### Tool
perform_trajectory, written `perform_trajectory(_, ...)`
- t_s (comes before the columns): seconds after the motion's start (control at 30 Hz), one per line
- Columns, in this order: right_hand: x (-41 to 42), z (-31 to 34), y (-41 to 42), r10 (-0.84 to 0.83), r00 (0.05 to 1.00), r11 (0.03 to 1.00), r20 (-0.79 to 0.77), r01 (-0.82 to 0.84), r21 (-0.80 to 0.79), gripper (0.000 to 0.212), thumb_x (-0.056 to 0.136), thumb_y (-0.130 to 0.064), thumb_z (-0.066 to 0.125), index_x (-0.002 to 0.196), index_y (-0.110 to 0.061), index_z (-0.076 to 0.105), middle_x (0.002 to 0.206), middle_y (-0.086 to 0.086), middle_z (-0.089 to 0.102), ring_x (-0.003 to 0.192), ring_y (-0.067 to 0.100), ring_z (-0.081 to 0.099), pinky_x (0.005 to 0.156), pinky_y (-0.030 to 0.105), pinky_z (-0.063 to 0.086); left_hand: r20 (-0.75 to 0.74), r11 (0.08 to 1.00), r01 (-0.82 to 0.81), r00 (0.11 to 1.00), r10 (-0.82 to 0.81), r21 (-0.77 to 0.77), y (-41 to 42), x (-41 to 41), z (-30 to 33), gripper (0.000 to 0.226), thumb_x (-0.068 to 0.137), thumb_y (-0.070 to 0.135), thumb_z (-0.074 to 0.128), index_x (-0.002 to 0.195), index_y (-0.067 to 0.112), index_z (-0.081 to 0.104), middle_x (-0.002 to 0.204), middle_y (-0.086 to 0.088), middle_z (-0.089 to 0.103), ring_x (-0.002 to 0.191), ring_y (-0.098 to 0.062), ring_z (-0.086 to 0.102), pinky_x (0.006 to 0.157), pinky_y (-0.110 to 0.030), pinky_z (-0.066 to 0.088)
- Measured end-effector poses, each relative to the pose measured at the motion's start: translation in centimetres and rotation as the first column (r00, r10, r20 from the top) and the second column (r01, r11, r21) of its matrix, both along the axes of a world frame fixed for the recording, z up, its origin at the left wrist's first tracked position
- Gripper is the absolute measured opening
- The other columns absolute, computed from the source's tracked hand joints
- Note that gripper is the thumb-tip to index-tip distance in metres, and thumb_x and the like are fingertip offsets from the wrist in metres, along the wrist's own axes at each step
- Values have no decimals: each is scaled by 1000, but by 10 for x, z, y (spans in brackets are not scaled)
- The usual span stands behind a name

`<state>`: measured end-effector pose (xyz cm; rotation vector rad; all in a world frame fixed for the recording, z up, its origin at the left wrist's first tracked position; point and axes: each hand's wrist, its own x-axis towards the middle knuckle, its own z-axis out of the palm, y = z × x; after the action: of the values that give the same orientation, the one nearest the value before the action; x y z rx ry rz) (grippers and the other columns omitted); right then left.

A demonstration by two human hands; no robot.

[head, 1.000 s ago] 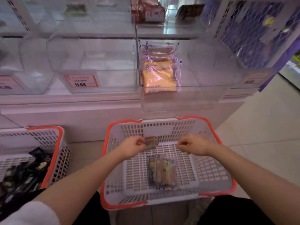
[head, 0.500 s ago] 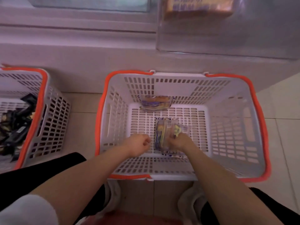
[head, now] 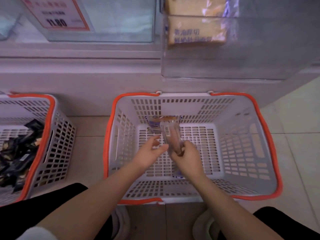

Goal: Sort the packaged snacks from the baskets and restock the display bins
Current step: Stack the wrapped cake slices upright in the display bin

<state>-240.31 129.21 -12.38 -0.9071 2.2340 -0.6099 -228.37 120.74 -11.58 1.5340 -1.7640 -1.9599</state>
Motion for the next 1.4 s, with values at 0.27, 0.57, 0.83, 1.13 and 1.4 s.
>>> perform_trajectory(0.27,10,80,32,411,900,893,-142,-429,-133,54,85,-43,51,136,-28,41,142,-7,41,125,18,44,102,44,39,-414,981,-187,890,191,50,20,-12,49,32,90,8,56,121,3,54,99,-2,67,81,-9,66,68,-17,51)
perform_trajectory(0.57,-48,189,35,200,923,841,-328,-334,-425,34,93,-7,53,127,-7,55,132,10,53,125,21,45,103,21,27,-404,962,215,875,-266,-167,3,5,126,24,88,-5,54,106,12,55,89,15,70,82,5,64,68,-11,48)
perform_trajectory(0.83,-35,245,33,197,973,775,-119,-229,-590,18,87,-9,62,75,-22,59,70,-7,59,64,3,51,65,25,43,-322,818,262,824,-466,-512,8,8,194,36,83,1,65,101,27,49,100,4,68,94,-8,64,83,-28,52)
perform_trajectory(1.13,-37,261,39,-41,880,620,474,394,-678,22,94,-5,48,75,-15,52,67,3,54,53,8,51,47,14,44,-316,763,-57,928,-198,-644,0,11,226,16,74,17,76,78,22,62,73,7,69,63,0,62,59,-17,50)
perform_trajectory(1.4,-31,252,24,-70,558,571,827,702,-425,16,96,-15,48,82,-13,56,60,-2,62,47,8,56,46,22,45,-730,955,-276,629,268,113,-3,3,226,18,68,32,65,72,14,69,72,-3,71,63,-13,66,63,-28,55)
